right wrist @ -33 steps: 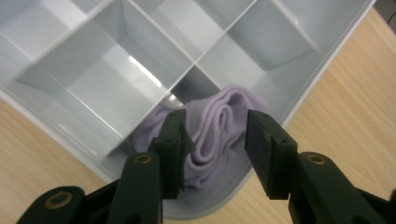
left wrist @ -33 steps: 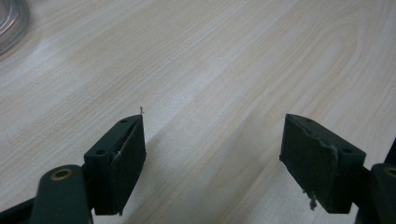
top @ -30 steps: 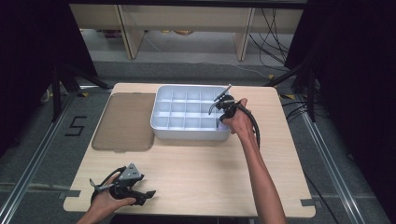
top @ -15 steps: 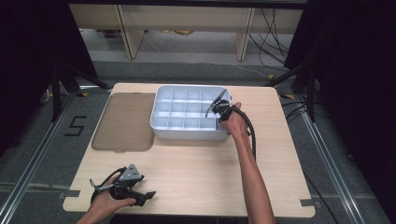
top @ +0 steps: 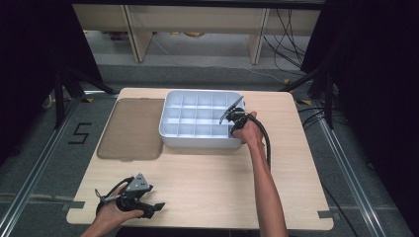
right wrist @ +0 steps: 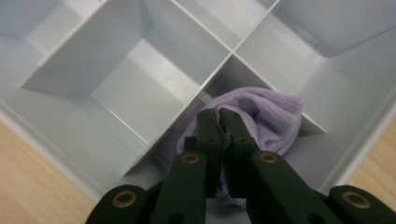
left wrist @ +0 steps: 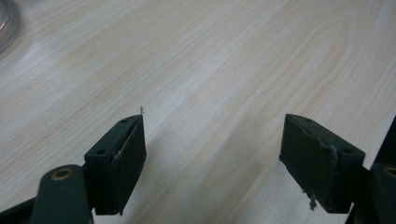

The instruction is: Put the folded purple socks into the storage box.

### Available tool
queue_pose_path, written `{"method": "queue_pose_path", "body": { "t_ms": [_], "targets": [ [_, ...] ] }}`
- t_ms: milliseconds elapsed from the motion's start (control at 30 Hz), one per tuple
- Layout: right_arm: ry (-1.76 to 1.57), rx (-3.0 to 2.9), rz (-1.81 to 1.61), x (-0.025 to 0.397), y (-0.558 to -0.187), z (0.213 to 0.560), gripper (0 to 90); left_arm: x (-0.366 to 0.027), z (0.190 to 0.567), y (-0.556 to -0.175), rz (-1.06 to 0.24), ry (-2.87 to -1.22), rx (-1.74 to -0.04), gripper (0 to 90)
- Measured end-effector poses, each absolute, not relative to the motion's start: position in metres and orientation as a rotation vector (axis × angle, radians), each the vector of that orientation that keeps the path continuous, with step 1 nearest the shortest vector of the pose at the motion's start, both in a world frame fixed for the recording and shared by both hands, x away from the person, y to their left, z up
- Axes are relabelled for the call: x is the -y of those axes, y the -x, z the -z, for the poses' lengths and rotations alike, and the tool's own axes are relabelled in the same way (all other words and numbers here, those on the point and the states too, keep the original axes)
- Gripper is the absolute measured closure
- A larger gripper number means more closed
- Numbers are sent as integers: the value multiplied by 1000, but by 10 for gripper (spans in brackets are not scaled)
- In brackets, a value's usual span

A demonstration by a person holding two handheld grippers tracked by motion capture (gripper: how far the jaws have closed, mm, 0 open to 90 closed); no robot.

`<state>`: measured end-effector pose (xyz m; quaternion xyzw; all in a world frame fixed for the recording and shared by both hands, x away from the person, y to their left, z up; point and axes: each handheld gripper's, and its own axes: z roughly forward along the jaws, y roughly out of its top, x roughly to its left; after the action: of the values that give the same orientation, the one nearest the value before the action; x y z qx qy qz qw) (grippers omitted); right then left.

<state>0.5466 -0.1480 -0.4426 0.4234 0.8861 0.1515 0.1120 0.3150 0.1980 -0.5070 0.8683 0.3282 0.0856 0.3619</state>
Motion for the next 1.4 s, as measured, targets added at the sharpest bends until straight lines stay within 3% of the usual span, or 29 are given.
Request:
{"method": "queue_pose_path", "body": {
  "t_ms": [200, 500, 1067, 1400],
  "targets": [
    [-1240, -2524, -553, 160, -535, 419, 758, -199, 506, -314, -237, -2235, -867, 220],
    [-1212, -2472, -658, 166, -523, 404, 682, -199, 506, -315, -238, -2226, -864, 220],
    [-1169, -2425, -804, 168, -497, 405, 602, -201, 507, -317, -249, -2223, -865, 220],
    [-1164, -2431, -889, 164, -480, 404, 503, -200, 507, -316, -250, -2222, -867, 219]
  ]
}}
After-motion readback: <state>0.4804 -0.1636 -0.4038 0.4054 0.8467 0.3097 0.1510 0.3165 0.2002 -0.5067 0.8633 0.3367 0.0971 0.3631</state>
